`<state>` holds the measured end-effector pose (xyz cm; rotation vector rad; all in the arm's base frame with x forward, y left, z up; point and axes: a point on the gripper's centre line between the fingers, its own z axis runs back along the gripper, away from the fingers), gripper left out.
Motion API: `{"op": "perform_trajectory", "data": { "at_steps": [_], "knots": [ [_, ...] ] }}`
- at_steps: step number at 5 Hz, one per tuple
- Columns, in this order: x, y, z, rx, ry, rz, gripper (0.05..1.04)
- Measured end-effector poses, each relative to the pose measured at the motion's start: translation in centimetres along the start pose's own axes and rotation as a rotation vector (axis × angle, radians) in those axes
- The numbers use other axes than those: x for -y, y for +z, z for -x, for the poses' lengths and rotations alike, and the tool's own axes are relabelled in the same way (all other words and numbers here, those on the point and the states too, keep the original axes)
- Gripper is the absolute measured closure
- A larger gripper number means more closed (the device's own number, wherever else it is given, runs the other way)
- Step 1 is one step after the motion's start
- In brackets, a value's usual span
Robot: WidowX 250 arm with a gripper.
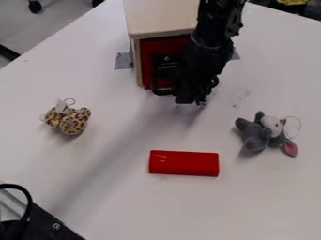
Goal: Opened the drawer
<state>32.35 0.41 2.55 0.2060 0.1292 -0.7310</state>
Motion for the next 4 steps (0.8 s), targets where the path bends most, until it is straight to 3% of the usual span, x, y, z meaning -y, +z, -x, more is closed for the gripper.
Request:
{"op": "perform_trajectory", "data": {
  "at_steps": [4],
  "knots": [
    [4.5,0.4,0.7,-0.007,-0.067,0.023,0.963]
  ]
}}
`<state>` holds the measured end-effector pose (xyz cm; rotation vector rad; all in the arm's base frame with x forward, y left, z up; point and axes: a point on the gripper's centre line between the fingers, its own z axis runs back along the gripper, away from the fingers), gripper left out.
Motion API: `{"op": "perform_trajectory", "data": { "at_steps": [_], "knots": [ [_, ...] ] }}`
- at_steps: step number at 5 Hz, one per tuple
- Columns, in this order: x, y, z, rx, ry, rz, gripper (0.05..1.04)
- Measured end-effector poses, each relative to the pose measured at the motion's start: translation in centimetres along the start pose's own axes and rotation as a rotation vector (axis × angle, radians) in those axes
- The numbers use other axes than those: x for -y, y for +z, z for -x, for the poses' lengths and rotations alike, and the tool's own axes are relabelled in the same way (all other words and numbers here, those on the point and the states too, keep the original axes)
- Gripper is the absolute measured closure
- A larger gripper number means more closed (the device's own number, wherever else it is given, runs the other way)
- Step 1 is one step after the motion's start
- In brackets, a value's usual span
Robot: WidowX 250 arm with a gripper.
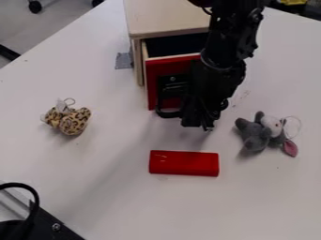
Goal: Opened the drawer
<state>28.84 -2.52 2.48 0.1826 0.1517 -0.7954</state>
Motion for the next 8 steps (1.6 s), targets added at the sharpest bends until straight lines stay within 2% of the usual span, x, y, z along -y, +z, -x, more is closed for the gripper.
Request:
{"op": "perform_trajectory", "data": {
  "at_steps": [3,5,7,8],
  "knots": [
    [2.3,0.2,0.4,0.006,-0.026,-0.006,0.963],
    [5.2,0.1,2.0,0.008,-0.067,-0.012,0.963],
    [5.3,0.2,2.1,0.009,-0.062,-0.006,0.963],
    [4.5,0.6,1.3,0.021,-0.039,-0.009,0.963]
  ]
}}
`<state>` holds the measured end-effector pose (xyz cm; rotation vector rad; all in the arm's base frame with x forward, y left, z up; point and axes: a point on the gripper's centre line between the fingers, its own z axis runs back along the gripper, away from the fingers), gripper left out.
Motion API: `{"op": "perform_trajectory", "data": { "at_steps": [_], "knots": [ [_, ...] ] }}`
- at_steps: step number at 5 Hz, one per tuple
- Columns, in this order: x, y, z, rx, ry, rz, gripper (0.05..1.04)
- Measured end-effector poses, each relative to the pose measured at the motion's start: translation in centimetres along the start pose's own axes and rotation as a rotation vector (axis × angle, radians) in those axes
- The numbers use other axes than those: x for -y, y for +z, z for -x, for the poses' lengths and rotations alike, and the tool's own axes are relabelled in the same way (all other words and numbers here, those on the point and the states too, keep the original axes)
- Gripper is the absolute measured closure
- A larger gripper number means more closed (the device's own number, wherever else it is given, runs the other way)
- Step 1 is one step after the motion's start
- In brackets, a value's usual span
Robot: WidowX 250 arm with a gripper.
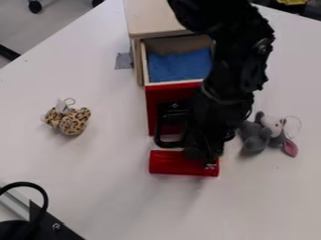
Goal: Opened the drawer
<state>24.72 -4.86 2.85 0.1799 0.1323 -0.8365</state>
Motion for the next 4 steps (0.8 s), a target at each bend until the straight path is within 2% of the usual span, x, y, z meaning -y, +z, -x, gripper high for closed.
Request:
{"op": "perform_trajectory", "data": {
  "at_steps": [1,2,3,4],
  "knots": [
    [-0.1,-0.1,-0.1,0.000,0.002,0.003,0.938],
    [-0.2,0.1,0.2,-0.020,0.011,0.022,0.728],
    [0.4,0.1,1.1,-0.024,0.001,0.060,0.388],
    [0.6,1.5,2.0,-0.027,-0.001,0.098,0.119]
  ]
}}
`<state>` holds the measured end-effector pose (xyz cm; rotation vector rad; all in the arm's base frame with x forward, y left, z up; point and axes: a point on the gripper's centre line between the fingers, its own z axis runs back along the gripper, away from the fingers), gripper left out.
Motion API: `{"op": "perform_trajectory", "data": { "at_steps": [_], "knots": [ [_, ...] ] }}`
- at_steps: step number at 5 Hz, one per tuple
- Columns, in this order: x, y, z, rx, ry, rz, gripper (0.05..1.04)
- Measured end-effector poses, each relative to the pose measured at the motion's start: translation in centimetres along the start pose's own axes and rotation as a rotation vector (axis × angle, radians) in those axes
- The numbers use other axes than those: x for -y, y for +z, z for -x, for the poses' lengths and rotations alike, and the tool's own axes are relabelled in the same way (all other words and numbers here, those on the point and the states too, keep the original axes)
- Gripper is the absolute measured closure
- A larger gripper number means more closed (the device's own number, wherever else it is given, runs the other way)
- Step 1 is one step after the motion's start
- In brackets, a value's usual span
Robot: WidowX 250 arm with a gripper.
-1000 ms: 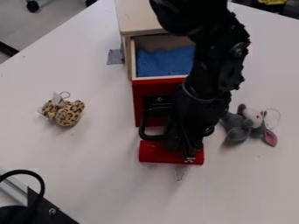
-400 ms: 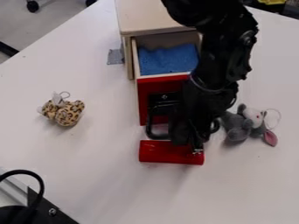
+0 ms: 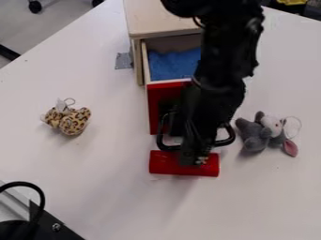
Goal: Opened the drawer
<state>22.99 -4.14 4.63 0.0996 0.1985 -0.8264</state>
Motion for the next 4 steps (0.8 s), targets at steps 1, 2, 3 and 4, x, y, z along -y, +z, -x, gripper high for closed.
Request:
{"op": "perform_trajectory", "data": {
  "at_steps": [1,2,3,4],
  "knots": [
    [-0.5,2.5,1.7,0.016,0.042,0.068,0.086],
    [-0.9,4.2,3.7,0.037,0.141,0.113,0.086],
    [-1.0,5.6,7.2,0.056,0.312,0.146,0.086],
    [0.6,6.1,9.5,0.066,0.358,0.169,0.086]
  ]
}}
